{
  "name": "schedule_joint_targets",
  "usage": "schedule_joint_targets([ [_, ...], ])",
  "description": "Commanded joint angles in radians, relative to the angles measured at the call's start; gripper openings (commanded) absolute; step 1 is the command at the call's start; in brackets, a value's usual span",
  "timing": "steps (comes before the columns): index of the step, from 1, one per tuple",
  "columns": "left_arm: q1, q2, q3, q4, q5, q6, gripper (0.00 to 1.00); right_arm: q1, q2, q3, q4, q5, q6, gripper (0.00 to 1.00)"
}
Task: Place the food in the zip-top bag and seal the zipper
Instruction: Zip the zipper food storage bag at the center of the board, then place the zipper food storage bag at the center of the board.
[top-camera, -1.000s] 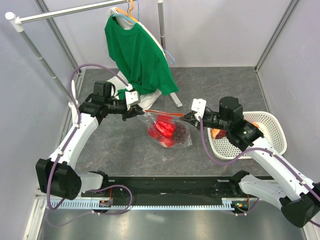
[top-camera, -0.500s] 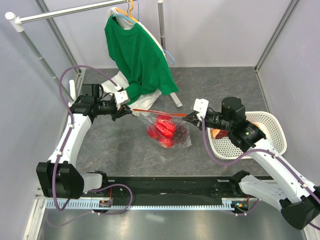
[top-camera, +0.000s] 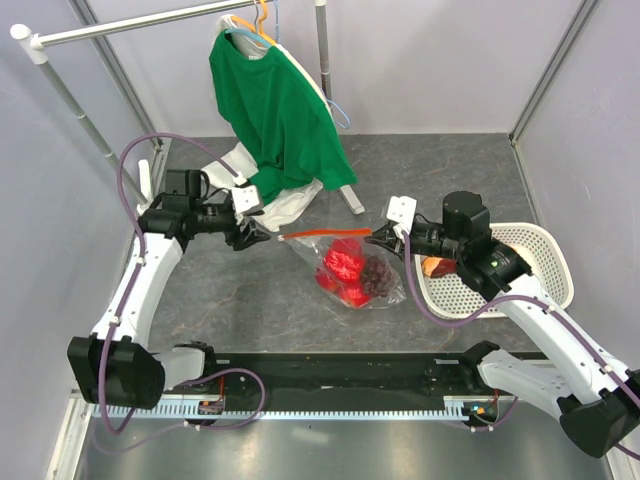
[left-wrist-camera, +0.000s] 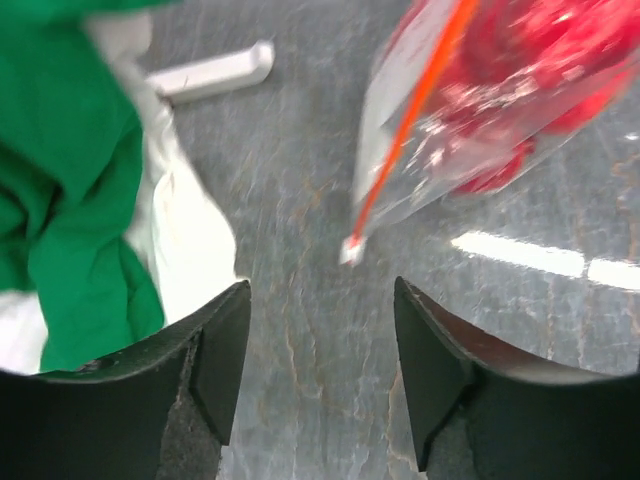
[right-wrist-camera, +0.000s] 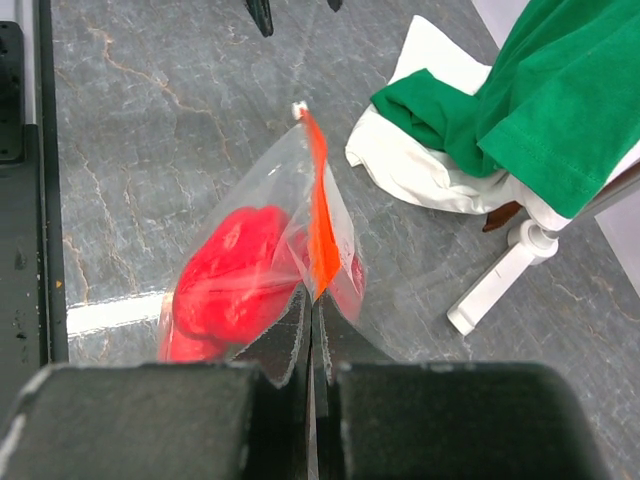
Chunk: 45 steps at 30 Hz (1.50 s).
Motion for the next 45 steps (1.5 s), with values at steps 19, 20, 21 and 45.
schedule_joint_targets([
  [19,-0.386,0.12,0.139,0.048,-0.032,-0.126,0.66,0.013,-0.027,0.075,-0.025,-0.081,-0.108,0.0],
  [20,-0.389,0.125,0.138,0.043,-0.03,-0.126,0.65,0.014,-0.03,0.073,-0.027,-0.081,-0.113,0.0],
  [21,-0.393,0.122,0.13,0.037,-0.023,-0.128,0.63,0.014,-0.03,0.073,-0.027,-0.079,-0.115,0.0],
  [45,-0.404,0.096,0.323,-0.083,-0.197,-0.312,0.02,0.01,-0.028,0.059,-0.019,0.056,0.246,0.98],
])
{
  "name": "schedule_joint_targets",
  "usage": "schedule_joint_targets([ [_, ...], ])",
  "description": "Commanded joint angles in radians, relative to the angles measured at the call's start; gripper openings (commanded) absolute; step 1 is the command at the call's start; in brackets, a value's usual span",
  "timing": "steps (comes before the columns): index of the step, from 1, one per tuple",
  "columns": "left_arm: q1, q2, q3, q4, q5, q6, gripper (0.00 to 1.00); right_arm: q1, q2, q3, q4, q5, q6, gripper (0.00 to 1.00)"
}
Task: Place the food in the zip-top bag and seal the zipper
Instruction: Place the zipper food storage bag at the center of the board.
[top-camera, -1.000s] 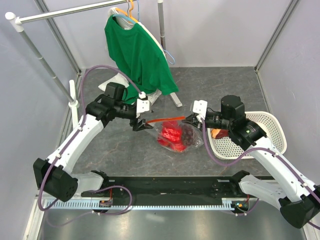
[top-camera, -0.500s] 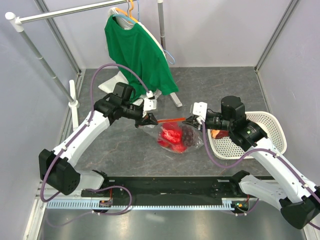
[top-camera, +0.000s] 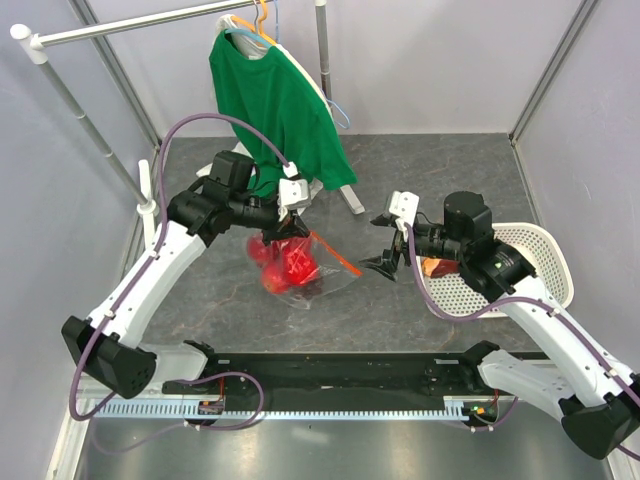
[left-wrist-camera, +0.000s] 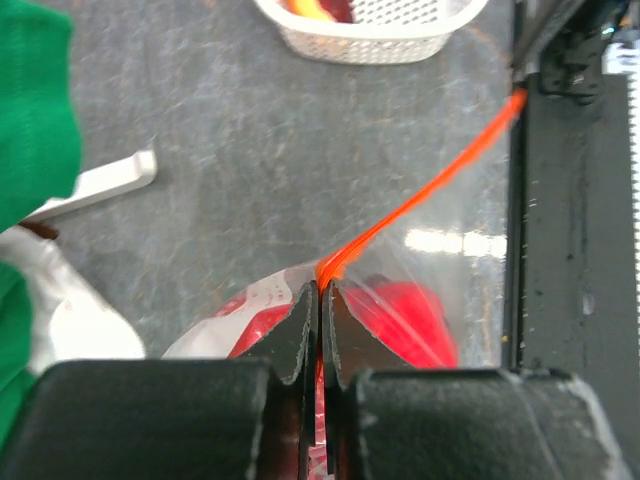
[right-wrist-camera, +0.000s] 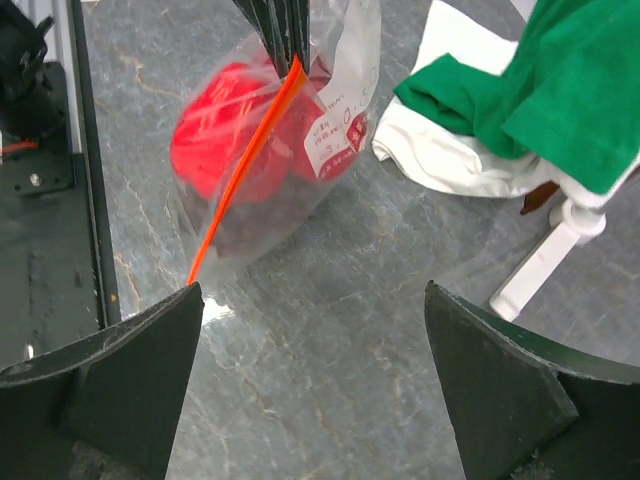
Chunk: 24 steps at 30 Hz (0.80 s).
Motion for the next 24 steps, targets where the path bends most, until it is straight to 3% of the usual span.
schedule_joint_targets([
  [1,0.001,0.038,0.081,0.011,-0.091,-0.013,0.02,-0.006,-0.017,0.034,0.037,0.063,0.151,0.98],
  [11,0.018,0.196,0.228,0.134,-0.232,0.021,0.02,-0.142,0.072,0.118,0.035,0.067,0.239,0.98],
  [19,0.018,0.254,0.216,0.27,-0.29,0.081,0.02,-0.269,0.16,0.155,0.037,-0.022,0.32,0.98],
  [24,0.018,0.258,0.182,0.234,-0.295,0.107,0.02,-0.311,0.171,0.168,0.029,-0.051,0.319,0.98],
])
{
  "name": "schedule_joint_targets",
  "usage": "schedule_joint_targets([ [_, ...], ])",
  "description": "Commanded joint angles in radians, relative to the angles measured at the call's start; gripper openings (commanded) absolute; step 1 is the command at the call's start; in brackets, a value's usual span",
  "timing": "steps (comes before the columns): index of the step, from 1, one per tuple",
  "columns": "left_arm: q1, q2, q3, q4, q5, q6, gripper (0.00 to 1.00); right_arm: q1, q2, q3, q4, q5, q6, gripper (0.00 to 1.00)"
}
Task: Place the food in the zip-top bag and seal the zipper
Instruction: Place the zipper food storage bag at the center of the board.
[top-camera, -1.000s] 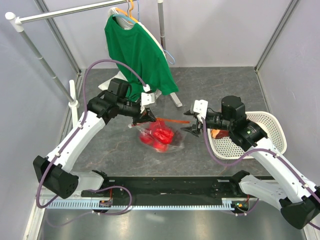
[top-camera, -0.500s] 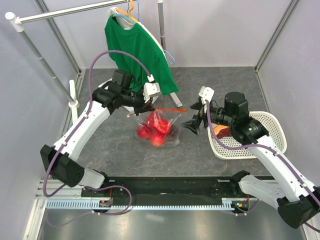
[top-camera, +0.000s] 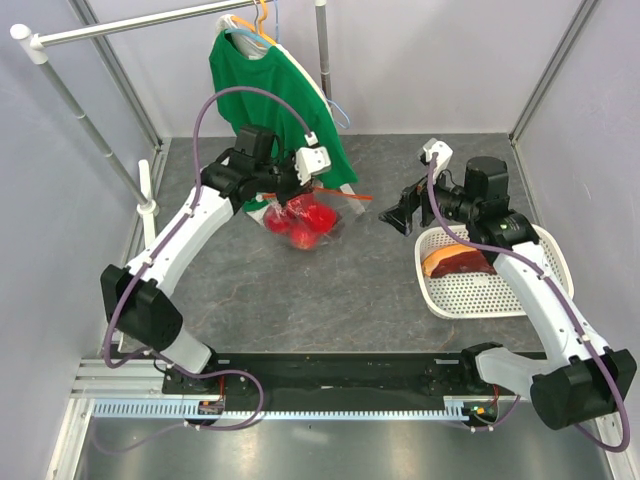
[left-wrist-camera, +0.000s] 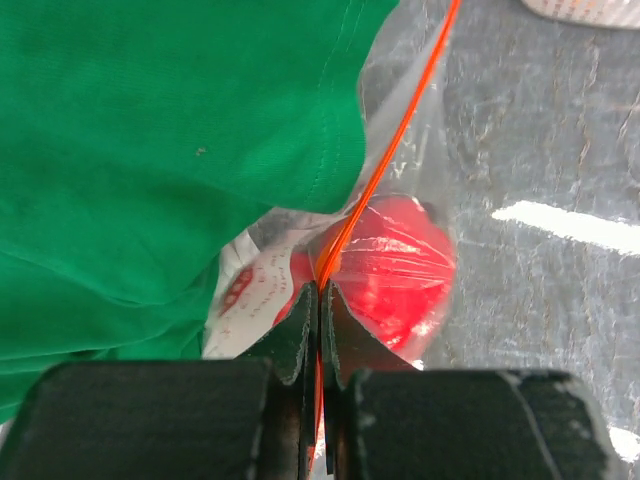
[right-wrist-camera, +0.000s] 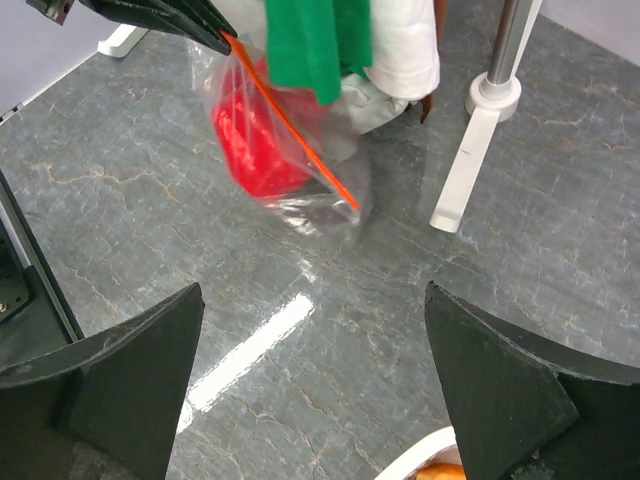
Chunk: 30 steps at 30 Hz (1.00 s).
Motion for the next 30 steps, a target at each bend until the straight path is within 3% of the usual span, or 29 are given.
schedule_joint_targets([
  [1,0.002,-0.04,-0.019,0.032,0.015,0.068,0.02,-0.018,-0.011,0.054,0.016,-0.053,0.021,0.98],
  [8,0.001,-0.255,-0.364,-0.066,0.115,0.06,0.02,-0.025,-0.046,0.028,-0.033,-0.084,-0.037,0.98],
  [15,-0.037,-0.362,-0.485,-0.229,0.255,0.059,0.02,-0.023,-0.017,0.039,-0.032,-0.105,-0.024,0.98],
  [25,-0.162,-0.314,-0.622,-0.258,0.236,0.039,0.02,-0.023,-0.028,0.014,-0.044,-0.11,-0.034,0.98],
  [27,-0.186,-0.297,-0.628,-0.249,0.232,0.03,0.07,-0.023,-0.029,0.013,-0.051,-0.105,-0.047,0.98],
  [28,-0.194,-0.29,-0.631,-0.244,0.224,0.013,0.21,-0.025,-0.029,0.01,-0.053,-0.096,-0.048,0.98],
  [30,-0.209,-0.301,-0.634,-0.227,0.229,-0.013,0.34,-0.025,-0.031,0.007,-0.059,-0.09,-0.05,0.98],
])
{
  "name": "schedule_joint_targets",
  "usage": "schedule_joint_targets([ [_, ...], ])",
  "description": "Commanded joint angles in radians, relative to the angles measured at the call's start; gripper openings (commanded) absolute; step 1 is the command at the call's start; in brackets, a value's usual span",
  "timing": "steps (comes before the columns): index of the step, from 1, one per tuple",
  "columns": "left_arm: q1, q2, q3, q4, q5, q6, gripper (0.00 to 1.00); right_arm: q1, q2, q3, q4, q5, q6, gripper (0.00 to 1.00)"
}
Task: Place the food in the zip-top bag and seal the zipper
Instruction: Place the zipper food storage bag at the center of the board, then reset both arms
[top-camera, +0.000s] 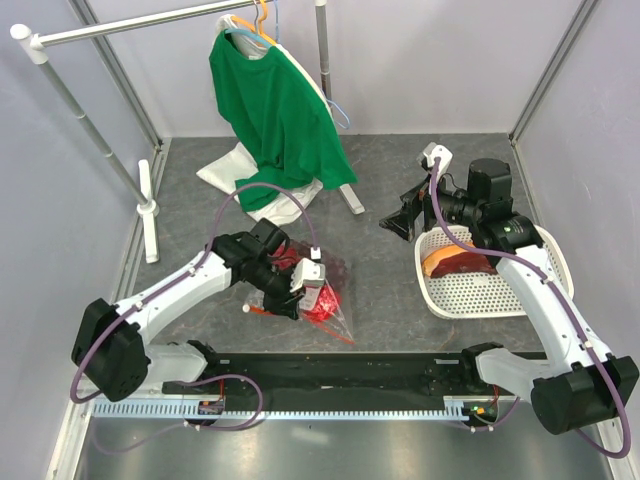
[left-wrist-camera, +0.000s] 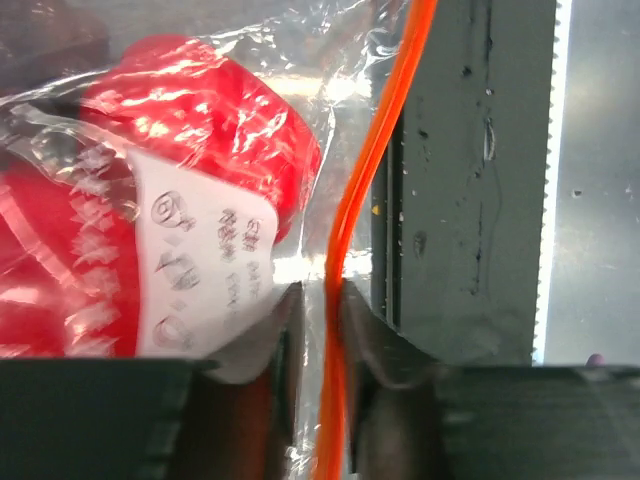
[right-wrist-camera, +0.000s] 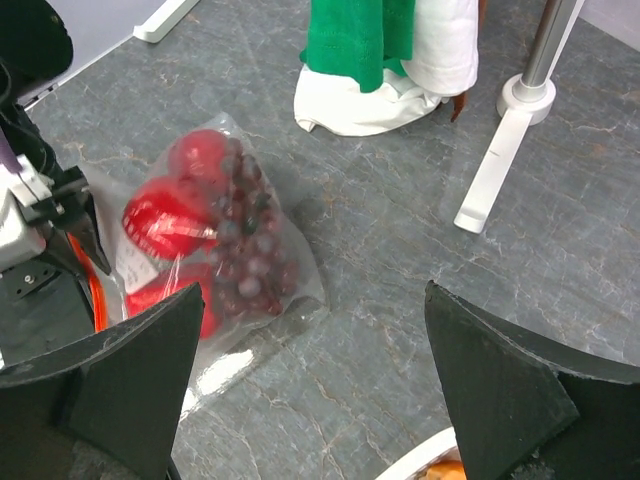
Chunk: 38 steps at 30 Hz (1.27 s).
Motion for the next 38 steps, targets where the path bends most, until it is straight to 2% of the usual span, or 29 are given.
schedule_joint_targets([
  [1,-0.031,-0.016,-0.005,0.032,0.049,-0.072,0.51,-0.003,-0.018,0.001,-0.021,-0.004,-0.024,0.98],
  [3,-0.033,-0.071,-0.002,0.067,0.046,-0.11,0.7,-0.002,-0.027,-0.004,-0.028,0.002,-0.029,0.98],
  [6,-0.033,-0.111,0.048,0.076,0.008,-0.183,0.75,-0.003,-0.032,-0.004,-0.034,0.02,-0.02,0.98],
  [10,-0.024,-0.13,0.184,0.078,-0.131,-0.346,0.82,-0.002,-0.022,0.016,-0.049,0.062,0.025,0.98],
  [12,0.036,-0.143,0.221,0.081,-0.121,-0.391,0.86,-0.003,-0.007,0.035,-0.067,0.085,0.04,0.98],
  [13,0.077,-0.153,0.252,0.082,-0.08,-0.435,0.94,-0.003,-0.001,0.042,-0.075,0.093,0.048,0.98],
  [14,0.166,-0.156,0.268,0.087,-0.074,-0.459,0.95,-0.003,0.007,0.05,-0.095,0.097,0.051,0.98],
  [15,0.203,-0.156,0.28,0.09,-0.086,-0.485,0.95,-0.002,0.013,0.061,-0.103,0.108,0.051,0.98],
  [16,0.266,-0.15,0.31,0.081,-0.127,-0.523,1.0,-0.003,0.018,0.064,-0.109,0.116,0.051,0.98],
  [20,0.392,-0.174,0.358,0.062,-0.198,-0.592,1.0,-0.003,0.018,0.073,-0.15,0.166,0.054,0.98],
  [24,0.481,-0.251,0.338,0.042,-0.235,-0.592,1.0,-0.003,0.001,0.046,-0.195,0.269,0.077,0.98],
  [25,0.505,-0.266,0.328,0.036,-0.256,-0.58,1.0,-0.002,-0.004,0.038,-0.201,0.345,0.091,0.98],
  [28,0.539,-0.332,0.28,0.01,-0.323,-0.572,1.0,-0.006,-0.036,-0.007,-0.215,0.445,0.135,0.98],
  [33,0.559,-0.439,0.18,-0.001,-0.457,-0.575,1.0,-0.023,-0.156,-0.088,-0.198,0.458,0.134,0.98],
  [38,0.562,-0.498,0.148,0.021,-0.538,-0.595,1.0,-0.045,-0.22,-0.08,-0.222,0.487,0.132,0.98],
])
